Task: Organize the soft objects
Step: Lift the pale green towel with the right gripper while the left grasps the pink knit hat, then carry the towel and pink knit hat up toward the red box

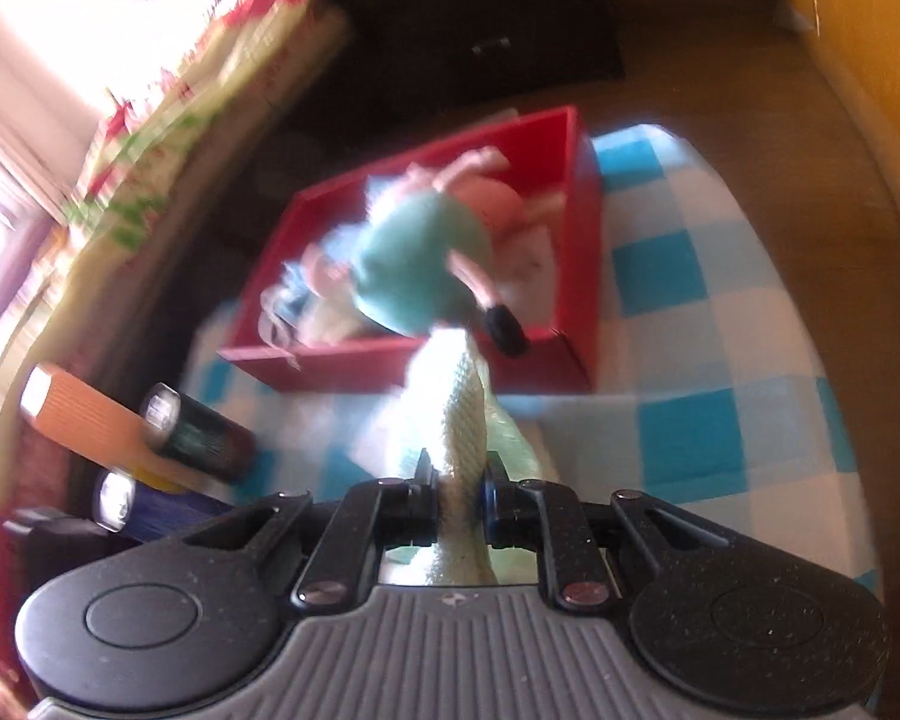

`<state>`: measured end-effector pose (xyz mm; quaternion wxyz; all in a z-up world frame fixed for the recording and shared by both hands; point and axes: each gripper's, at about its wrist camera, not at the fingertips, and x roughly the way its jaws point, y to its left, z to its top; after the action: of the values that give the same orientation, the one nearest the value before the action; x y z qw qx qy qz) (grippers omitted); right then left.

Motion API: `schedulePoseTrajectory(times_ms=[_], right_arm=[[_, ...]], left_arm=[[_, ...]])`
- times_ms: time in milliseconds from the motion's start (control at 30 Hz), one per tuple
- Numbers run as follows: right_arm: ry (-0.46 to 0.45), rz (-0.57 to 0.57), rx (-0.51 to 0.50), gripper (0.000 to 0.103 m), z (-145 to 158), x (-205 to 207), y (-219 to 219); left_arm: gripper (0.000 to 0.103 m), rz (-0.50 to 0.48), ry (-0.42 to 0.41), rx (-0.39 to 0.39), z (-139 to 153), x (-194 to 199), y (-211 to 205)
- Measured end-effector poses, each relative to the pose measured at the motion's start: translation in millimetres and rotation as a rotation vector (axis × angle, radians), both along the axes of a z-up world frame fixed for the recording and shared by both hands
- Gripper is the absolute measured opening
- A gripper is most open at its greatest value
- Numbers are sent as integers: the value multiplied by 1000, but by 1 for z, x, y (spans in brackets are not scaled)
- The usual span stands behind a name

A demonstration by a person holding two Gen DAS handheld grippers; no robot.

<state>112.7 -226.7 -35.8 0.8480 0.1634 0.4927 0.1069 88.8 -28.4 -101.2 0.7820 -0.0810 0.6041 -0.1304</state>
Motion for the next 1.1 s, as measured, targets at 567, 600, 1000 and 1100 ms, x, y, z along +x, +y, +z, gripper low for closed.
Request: schedulePoseTrajectory(times_ms=[567, 600, 1000, 1100], right_arm=[[58, 69, -14, 0, -15, 16, 37], [52, 70, 32, 0, -8, 14, 35], [-73, 42, 333, 0, 57, -8, 10], [-108, 42, 339, 0, 68, -11, 7]], left_arm=[[34, 107, -103, -127, 60, -2, 65], [35, 116, -110, -136, 66, 3, 67], [35, 154, -189, -190, 95, 11, 71], [35, 150, -204, -192, 99, 12, 68]])
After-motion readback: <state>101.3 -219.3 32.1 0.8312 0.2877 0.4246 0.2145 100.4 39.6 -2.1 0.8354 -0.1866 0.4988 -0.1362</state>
